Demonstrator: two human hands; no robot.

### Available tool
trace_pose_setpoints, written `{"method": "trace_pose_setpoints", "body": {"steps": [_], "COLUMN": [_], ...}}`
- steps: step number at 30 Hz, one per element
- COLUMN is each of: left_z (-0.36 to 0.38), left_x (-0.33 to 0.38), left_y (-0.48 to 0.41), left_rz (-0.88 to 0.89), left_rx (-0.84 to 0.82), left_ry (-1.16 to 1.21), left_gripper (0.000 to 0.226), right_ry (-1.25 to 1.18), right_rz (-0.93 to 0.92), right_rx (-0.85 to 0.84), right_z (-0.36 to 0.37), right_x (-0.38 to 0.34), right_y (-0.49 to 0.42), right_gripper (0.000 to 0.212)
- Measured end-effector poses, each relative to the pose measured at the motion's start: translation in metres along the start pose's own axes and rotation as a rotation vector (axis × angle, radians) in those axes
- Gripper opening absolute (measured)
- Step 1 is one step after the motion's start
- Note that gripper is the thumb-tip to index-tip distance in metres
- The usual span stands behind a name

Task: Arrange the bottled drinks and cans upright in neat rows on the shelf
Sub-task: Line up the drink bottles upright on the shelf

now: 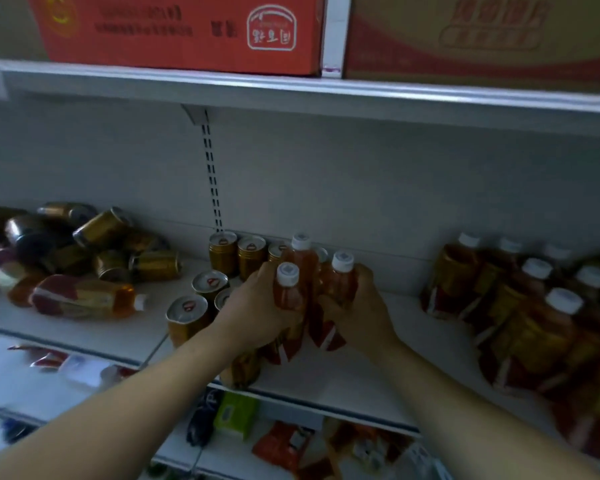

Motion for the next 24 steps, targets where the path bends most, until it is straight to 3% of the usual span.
{"method": "trace_pose_setpoints", "body": {"steps": [8,14,18,21,24], "left_z": [0.014,0.035,0.054,0.072,0.090], "left_x": [0.012,0.036,0.055,0.071,0.089], "left_y": [0.007,0.010,0.026,0.035,0.046], "left_rz": [0.177,0.306,0.298,0.303,0.304], "left_rx": [-0.160,-0.362,-0.389,-0.405,-0.385], "left_ry": [0.097,0.120,0.167,0.239,0.274], "left_gripper": [0.033,0.051,0.047,0.063,0.065], "right_ry": [0.175,0.241,0.335,0.413,0.629], "right_rz": [0.068,0.164,0.224,0.254,0.198], "right_rx": [0.266,0.454,0.546,0.555,0.595], "right_z": [-0.048,-0.099,-0.135,-0.159,-0.182], "right_x": [0.005,0.015,0.028,0.036,0.045], "right_y": [0.044,0.095,0.119,0.127,0.131], "right_gripper": [0.047,0.056,0.070,0.074,0.077]}}
Point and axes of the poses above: each hand's wrist, its own y-axis away from the middle knuckle, its own z-axis out of the palm, x = y × z, the point moved 1 cm from there along -y, towards the middle knuckle, and after that the axes turned 8 degrees about x, right-handed, at the moved point
